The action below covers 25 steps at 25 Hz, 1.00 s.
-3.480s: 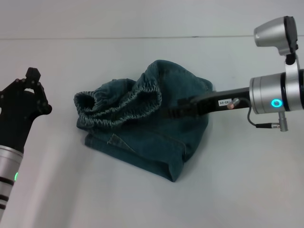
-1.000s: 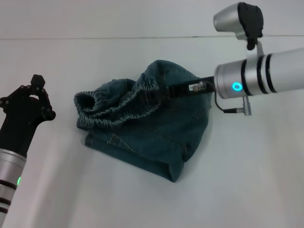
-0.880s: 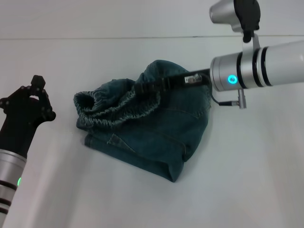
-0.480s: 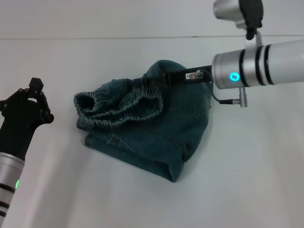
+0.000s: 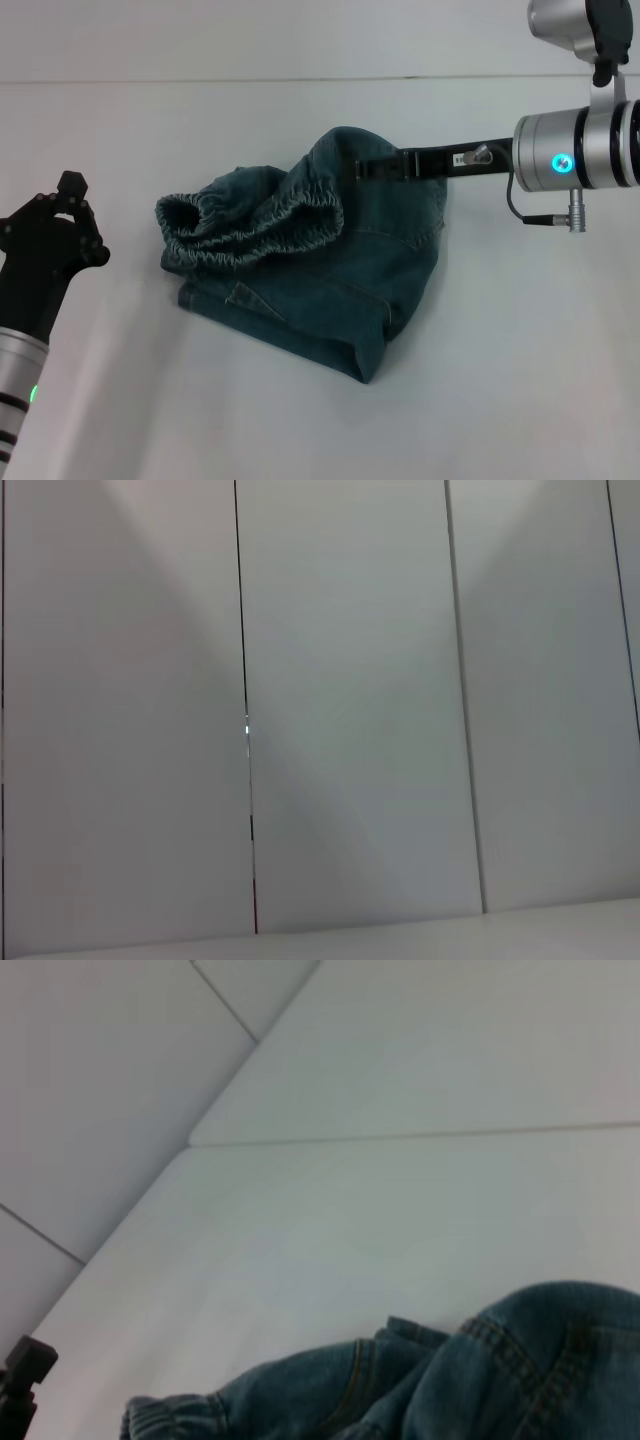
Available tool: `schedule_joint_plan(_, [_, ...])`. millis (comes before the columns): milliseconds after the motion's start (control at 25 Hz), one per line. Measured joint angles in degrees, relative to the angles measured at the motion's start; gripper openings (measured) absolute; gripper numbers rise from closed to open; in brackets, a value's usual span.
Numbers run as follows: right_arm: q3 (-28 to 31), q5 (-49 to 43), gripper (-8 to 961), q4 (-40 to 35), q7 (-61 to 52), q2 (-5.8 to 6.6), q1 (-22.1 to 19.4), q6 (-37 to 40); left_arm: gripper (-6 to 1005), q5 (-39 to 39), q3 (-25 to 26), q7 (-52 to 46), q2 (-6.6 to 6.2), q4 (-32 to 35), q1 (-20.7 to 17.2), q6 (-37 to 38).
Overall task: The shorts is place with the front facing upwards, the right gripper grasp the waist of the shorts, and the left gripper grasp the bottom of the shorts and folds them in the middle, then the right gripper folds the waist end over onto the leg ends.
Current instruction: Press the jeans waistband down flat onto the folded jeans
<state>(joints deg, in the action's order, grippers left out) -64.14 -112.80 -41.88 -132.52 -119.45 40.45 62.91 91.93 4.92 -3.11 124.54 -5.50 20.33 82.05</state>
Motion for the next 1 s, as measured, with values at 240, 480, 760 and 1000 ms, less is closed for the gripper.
schedule_joint_plan(240, [0.2, -0.6, 928, 1.7, -1.1, 0.01, 0.7, 0.4, 16, 0.0, 0.0, 0.0, 0.00, 0.0, 0.0, -0.2])
schedule_joint_plan(480, [0.0, -0.8, 928, 5.3, -2.2, 0.01, 4.0, -0.5, 16, 0.0, 0.0, 0.0, -0.05, 0.0, 0.4, -0.4])
schedule_joint_plan(760, [-0.3, -3.7, 928, 9.9, -4.0, -0.11, 8.2, -3.1, 14, 0.0, 0.0, 0.0, -0.15, 0.1, 0.7, -0.8])
schedule_joint_plan(1000, [-0.4, -3.9, 928, 12.4, -4.2, -0.39, 10.2, -5.1, 15, 0.0, 0.0, 0.0, -0.18, 0.1, 0.7, -0.9])
